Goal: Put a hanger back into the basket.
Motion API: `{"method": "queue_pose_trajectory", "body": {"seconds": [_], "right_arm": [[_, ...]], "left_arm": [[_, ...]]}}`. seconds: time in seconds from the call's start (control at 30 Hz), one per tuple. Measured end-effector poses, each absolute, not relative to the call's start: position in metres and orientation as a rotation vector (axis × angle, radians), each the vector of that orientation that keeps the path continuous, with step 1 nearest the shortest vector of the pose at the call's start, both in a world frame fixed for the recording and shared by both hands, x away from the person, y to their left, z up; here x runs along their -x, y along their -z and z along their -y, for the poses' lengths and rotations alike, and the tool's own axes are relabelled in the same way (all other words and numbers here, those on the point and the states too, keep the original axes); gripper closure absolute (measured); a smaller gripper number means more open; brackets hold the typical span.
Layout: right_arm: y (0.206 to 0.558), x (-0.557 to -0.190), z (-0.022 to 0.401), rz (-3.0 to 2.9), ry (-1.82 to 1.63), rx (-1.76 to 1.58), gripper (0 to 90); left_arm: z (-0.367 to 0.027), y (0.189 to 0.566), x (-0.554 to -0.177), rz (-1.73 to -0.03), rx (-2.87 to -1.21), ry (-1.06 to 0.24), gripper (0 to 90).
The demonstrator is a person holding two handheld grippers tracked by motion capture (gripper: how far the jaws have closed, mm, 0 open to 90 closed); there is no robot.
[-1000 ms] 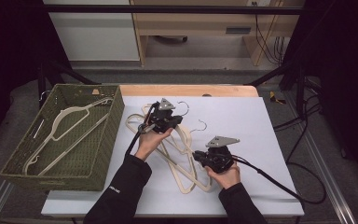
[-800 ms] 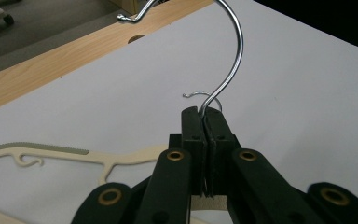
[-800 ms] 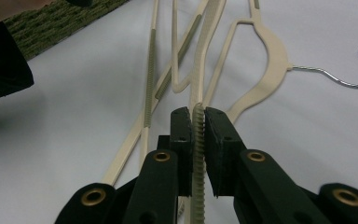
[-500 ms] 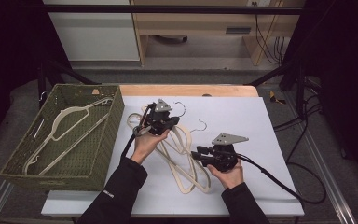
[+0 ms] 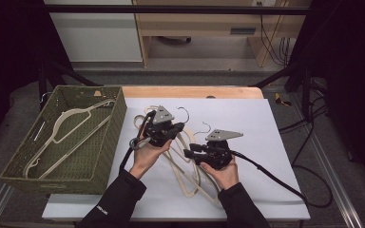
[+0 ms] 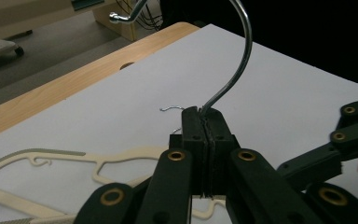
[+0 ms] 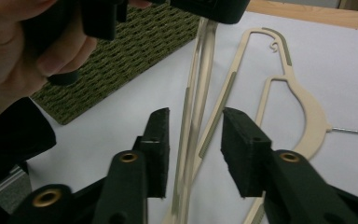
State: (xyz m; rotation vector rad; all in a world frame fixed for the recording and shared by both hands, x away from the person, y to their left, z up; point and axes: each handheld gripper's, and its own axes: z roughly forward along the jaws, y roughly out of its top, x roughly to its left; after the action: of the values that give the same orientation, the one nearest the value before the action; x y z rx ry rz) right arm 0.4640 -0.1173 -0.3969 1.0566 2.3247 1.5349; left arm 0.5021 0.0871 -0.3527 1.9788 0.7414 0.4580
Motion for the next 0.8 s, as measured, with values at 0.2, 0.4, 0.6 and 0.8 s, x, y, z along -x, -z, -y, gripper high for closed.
{"method": "queue_pose_trajectory", "body": {"seconds": [0.2,0.4,0.6,0.8], "right_arm": [[0.395,-0.465,0.117,-2.349,-1.539,-1.066,85.5],[0.393,-0.465,0.119,-2.362,-1.508,-1.070,87.3],[0.392,-0.462,0.122,-2.439,-1.455,-0.997,87.3],[0.386,-0.452,0.126,-2.494,-1.490,-0.892,87.3]], "left_arm": [[-0.083,0.350,-0.488,-0.714,-1.976,-0.482,88.7],[-0.093,0.344,-0.485,-0.693,-1.961,-0.447,75.6],[-0.120,0.335,-0.475,-0.644,-1.943,-0.425,41.1],[-0.144,0.344,-0.462,-0.609,-2.025,-0.394,26.0]]}}
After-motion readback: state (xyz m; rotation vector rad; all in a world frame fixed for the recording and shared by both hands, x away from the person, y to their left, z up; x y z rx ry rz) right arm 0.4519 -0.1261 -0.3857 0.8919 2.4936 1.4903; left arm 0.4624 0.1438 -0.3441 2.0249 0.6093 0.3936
